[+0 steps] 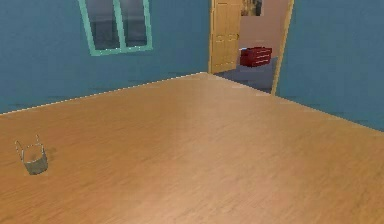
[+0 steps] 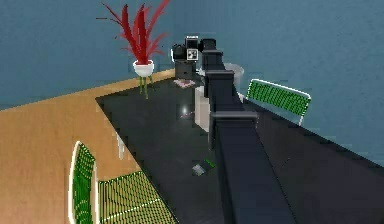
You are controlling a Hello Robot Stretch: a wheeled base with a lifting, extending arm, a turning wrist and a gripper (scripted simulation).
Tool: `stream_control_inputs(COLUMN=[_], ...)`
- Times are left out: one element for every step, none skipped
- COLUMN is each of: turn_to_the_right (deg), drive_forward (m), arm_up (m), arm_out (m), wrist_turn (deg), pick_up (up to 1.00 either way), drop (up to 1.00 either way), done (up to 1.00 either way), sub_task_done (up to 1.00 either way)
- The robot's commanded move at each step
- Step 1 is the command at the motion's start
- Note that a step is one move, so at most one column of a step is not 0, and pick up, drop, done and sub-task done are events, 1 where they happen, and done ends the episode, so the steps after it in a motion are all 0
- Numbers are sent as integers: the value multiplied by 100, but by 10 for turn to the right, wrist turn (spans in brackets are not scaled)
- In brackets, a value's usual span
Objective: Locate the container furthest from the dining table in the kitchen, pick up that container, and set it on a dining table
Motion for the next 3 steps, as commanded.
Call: stream_control_inputs(turn_to_the_right=[0,0,0], drive_forward=[0,0,0], arm_up=[-10,-32,0], arm_out=[0,0,0], wrist_turn=[0,0,0], pick_up=[0,0,0], drop=[0,0,100], done=[0,0,0], sub_task_done=[0,0,0])
